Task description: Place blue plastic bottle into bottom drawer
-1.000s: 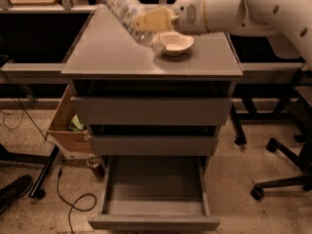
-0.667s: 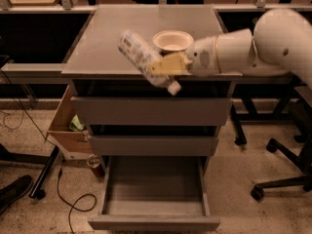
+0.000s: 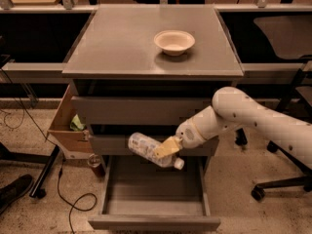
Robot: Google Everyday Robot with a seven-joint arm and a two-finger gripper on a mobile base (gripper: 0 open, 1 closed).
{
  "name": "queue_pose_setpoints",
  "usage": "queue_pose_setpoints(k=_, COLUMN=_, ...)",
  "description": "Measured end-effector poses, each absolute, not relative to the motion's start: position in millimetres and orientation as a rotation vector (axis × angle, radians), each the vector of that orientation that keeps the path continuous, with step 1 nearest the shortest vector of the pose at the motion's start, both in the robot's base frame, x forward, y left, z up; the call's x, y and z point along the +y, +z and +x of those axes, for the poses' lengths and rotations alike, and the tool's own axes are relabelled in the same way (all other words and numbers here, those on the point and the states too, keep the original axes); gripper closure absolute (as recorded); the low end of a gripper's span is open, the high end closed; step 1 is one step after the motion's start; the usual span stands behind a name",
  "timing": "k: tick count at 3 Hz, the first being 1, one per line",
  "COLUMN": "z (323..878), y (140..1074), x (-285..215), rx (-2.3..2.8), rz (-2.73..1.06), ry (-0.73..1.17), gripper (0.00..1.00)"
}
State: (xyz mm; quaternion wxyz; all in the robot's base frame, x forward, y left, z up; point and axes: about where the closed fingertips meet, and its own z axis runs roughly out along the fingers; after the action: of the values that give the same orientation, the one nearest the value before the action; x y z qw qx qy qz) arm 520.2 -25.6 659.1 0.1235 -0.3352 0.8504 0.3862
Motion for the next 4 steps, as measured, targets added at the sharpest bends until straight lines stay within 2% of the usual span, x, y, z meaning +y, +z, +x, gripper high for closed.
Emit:
queue_pose_setpoints(k=1, z=495, y=555, x=-18, rx=2.723, rz=-1.000, ry=1.131, gripper=1.00)
queue_pose_setpoints(k=3, z=509, y=539, x=-17, rx=2.778, rz=-0.942, ry=1.136, gripper=1.00)
queue_pose_setpoints(k=4, z=535, y=492, x=-13, rx=2.888, rz=-0.806, ry=1.152, gripper=1.00)
